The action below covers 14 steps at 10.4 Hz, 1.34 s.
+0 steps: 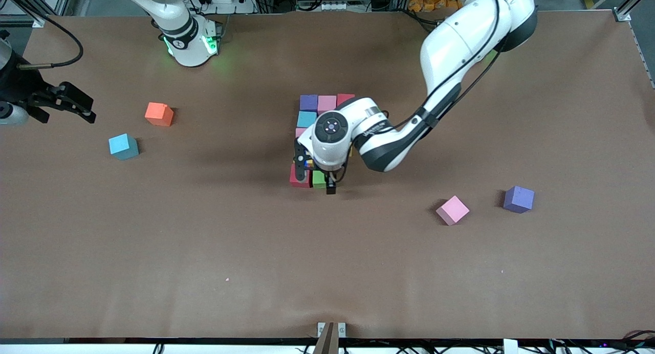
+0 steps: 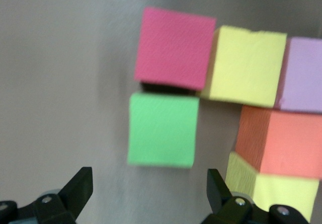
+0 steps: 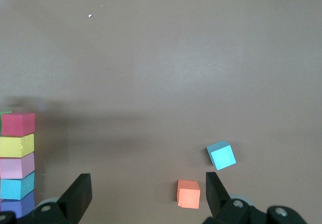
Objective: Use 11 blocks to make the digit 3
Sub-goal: 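Reach the left gripper to the light pink cube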
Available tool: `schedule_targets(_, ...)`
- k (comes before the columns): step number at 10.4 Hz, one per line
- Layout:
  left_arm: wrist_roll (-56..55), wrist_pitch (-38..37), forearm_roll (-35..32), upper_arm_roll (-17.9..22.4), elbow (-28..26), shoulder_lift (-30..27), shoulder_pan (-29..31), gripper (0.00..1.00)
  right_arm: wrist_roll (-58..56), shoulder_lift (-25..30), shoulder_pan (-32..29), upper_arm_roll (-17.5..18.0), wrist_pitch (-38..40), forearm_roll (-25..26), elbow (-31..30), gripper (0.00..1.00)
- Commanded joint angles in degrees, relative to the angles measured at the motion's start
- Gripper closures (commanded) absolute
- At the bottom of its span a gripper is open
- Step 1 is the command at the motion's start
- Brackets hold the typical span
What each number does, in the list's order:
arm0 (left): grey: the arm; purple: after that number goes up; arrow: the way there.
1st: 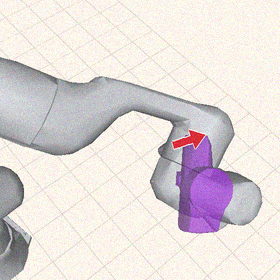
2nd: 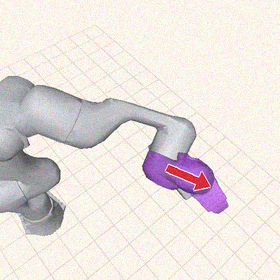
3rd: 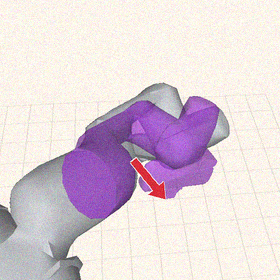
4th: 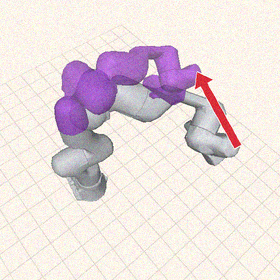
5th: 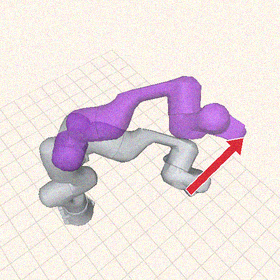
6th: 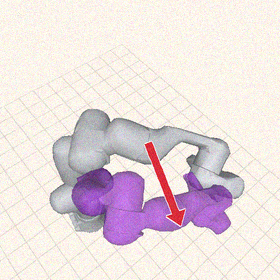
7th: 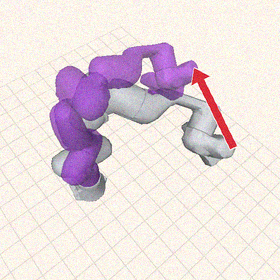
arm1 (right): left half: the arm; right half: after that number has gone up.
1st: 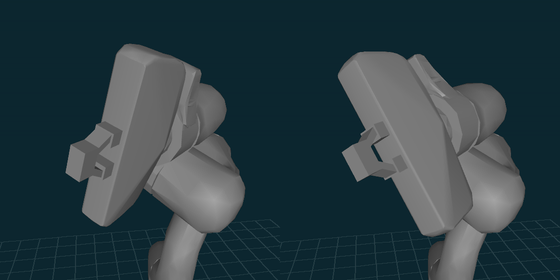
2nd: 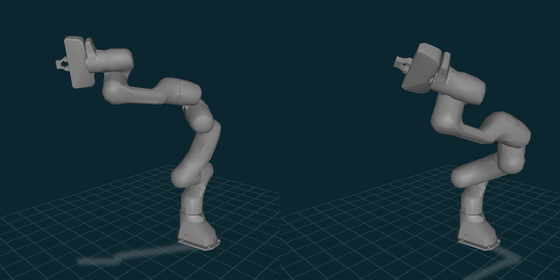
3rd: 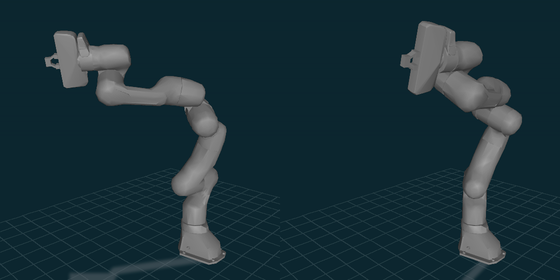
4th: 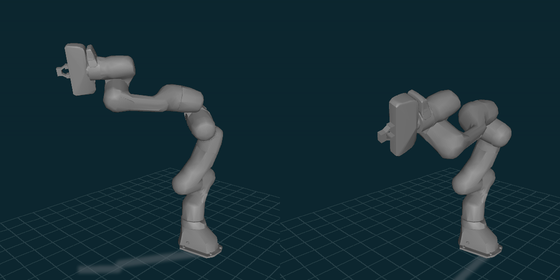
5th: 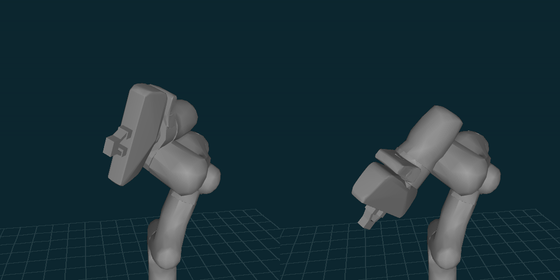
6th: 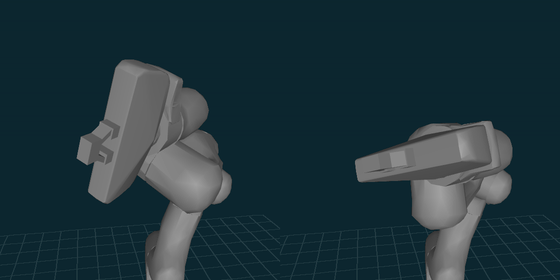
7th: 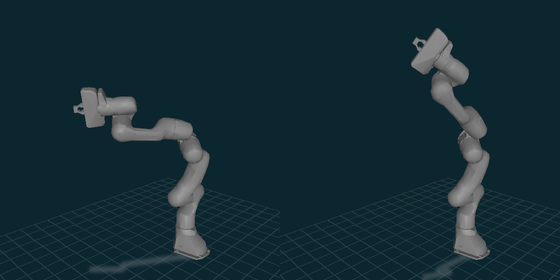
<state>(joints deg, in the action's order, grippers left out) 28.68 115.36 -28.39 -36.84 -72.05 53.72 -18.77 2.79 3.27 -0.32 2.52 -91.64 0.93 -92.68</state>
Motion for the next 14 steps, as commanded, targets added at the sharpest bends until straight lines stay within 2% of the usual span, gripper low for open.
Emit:
schedule_targets(1,-1.60,-3.64,1.41,-0.34,-1.25,-3.00,3.38,0.00,0.37,0.07,0.49,-0.14,-0.29,0.03,-0.22,0.00)
schedule_targets(3,-2.39,-6.97,0.70,0.45,-1.16,-4.23,5.83,0.00,0.37,0.07,0.40,-0.14,-0.29,-0.14,-0.22,0.00)
schedule_targets(7,-1.69,-19.09,0.44,0.54,-1.25,-10.99,13.49,0.00,0.37,0.07,0.40,-0.14,-0.38,-0.14,-0.22,0.00)
schedule_targets(9,-1.87,-20.69,-2.72,0.98,-1.25,-12.58,17.78,0.00,0.37,0.07,0.49,-0.14,-0.38,-0.14,-0.22,0.00)
schedule_targets(11,-2.74,-20.70,-1.68,0.90,-1.42,-13.89,24.18,0.00,0.28,0.07,0.49,-0.14,-0.29,-0.14,-0.22,0.00)
schedule_targets(14,-8.88,-18.87,-0.53,0.37,-4.31,-14.34,29.92,0.00,0.37,0.07,0.49,-0.14,-0.29,-0.14,-0.22,0.00)
